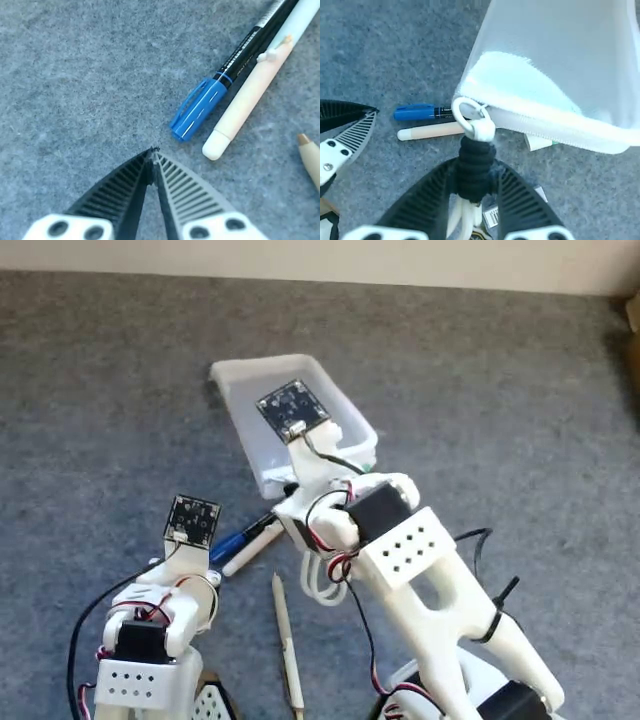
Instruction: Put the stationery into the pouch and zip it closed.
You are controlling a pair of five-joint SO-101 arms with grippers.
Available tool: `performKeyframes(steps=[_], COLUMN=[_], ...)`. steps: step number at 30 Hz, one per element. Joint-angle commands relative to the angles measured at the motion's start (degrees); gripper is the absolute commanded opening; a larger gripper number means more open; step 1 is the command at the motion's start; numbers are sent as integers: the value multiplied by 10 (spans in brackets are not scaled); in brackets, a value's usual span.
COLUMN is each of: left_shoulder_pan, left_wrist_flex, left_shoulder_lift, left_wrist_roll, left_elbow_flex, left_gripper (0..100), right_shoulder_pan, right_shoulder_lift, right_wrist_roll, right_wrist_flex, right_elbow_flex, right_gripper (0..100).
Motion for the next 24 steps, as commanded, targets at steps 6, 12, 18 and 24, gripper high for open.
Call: performKeyframes(steps=[6, 12, 18, 24], left_shoulder_pan=[-7, -6, -7, -9], left_wrist_flex=[2, 2, -3, -28], left_shoulder_lift=[-7, -7, -7, -8], left_wrist_roll=[4, 4, 4, 4], left_elbow_flex=[13, 13, 11, -25], left_gripper=[5, 5, 5, 5], right_shoulder_pan=[-7, -7, -7, -7], right_shoulder_lift=[-29, -29, -29, -29], right_wrist_roll=[5, 5, 4, 4], right_wrist_flex=[-101, -105, -106, -106], right_elbow_flex=[81, 91, 93, 94], right_gripper=[5, 5, 5, 5])
